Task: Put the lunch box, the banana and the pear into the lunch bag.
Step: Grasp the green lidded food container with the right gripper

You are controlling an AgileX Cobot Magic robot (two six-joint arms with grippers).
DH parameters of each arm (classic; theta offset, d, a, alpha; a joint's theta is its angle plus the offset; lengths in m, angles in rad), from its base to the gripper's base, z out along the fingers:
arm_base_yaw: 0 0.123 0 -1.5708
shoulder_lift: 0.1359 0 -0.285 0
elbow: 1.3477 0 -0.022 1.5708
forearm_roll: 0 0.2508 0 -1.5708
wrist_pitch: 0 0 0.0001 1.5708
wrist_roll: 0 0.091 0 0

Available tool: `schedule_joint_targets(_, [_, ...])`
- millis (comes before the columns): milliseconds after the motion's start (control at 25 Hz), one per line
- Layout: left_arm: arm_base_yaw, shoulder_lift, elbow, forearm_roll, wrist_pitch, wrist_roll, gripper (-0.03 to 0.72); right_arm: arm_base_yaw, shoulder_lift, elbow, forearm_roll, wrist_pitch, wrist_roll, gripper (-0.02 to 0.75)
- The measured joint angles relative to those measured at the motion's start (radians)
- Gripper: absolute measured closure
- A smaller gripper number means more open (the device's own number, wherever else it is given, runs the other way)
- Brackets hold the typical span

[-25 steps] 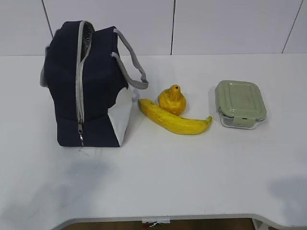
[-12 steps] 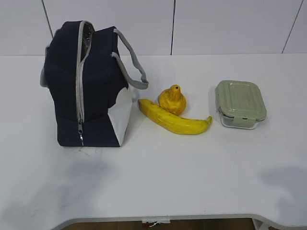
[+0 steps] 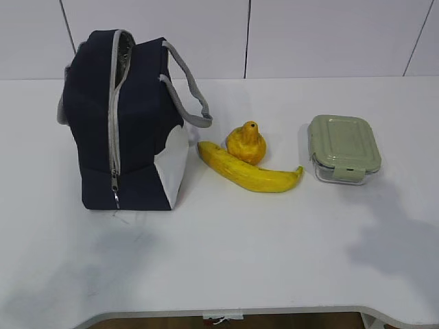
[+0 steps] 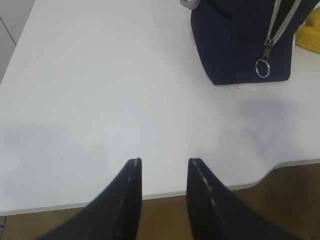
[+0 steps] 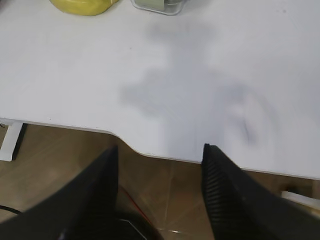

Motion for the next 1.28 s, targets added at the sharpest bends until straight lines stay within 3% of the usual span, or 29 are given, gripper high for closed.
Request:
schedule_joint_targets(320, [0.0,0.0,0.0,0.0,-0.002,0.0,0.45,0.0,0.381,-0.079,0.069,-0.068,0.002,0.302])
schedule_joint_targets(720, [0.0,0.0,0.0,0.0,-0.002,0.0,0.449,-0.002,0.641,-0.219,0.084,-0.124,-0.002,0.332])
schedule_joint_targets(960, [0.0,0.0,0.0,0.0,-0.002,0.0,0.45,-0.092,0.733,-0.306,0.12,-0.125,-0.014,0.356])
schedule_joint_targets(1280, [0.0,0.0,0.0,0.0,-0.002,0.0,0.449,-0.243,0.849,-0.371,0.453,-0.084,-0.27,0.371])
